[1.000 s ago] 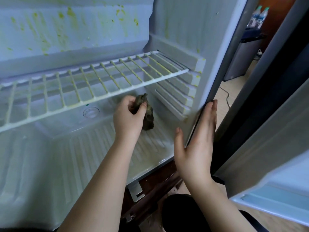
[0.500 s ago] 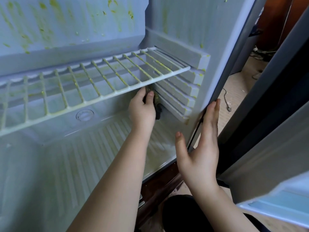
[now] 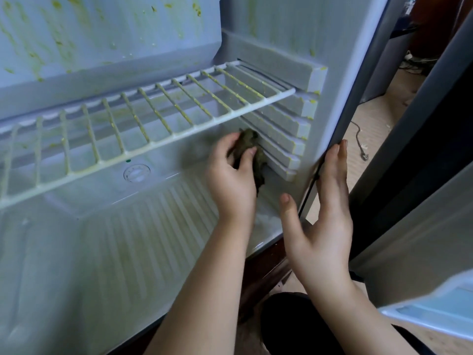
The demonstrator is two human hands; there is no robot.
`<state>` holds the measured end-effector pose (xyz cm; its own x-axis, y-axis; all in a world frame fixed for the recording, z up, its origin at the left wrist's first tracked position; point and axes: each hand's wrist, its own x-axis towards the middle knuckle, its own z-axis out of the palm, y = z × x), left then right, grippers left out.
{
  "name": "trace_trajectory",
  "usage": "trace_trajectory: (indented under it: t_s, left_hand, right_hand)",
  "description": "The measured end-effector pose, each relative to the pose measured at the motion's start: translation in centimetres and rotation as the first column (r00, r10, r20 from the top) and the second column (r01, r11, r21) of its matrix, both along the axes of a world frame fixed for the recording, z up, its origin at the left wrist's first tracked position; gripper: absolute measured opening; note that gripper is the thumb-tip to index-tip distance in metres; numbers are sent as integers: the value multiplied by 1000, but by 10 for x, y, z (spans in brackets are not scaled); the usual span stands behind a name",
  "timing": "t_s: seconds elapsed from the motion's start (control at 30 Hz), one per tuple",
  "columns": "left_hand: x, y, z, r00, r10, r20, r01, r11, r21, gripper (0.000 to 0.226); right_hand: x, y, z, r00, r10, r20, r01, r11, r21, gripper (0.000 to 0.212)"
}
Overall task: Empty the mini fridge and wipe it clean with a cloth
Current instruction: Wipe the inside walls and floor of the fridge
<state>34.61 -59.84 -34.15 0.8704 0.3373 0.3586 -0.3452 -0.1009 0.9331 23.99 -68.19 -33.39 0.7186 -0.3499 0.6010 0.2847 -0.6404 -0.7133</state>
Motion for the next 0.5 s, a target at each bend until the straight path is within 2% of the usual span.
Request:
trace_trajectory:
  t_s: [0.07, 0.2, 0.3, 0.5]
  left_hand:
    - [18, 5, 3, 998, 65, 1, -65, 997, -41, 23]
    - [37, 6, -5, 995, 77, -58, -82, 992, -90, 14]
    - [22, 1, -15, 996, 87, -32, -87, 996, 4, 18]
    - [-34, -9, -2, 998, -27, 60, 16, 983, 183, 13]
  right_hand:
    - [0, 2, 0, 1000, -6, 21, 6, 1000, 25, 72]
    - [1, 5, 1, 998, -17, 54, 12, 996, 85, 69]
    - [2, 4, 1, 998, -10, 55, 5, 996, 86, 68]
    - [0, 4, 3, 999, 6, 41, -11, 992, 129, 68]
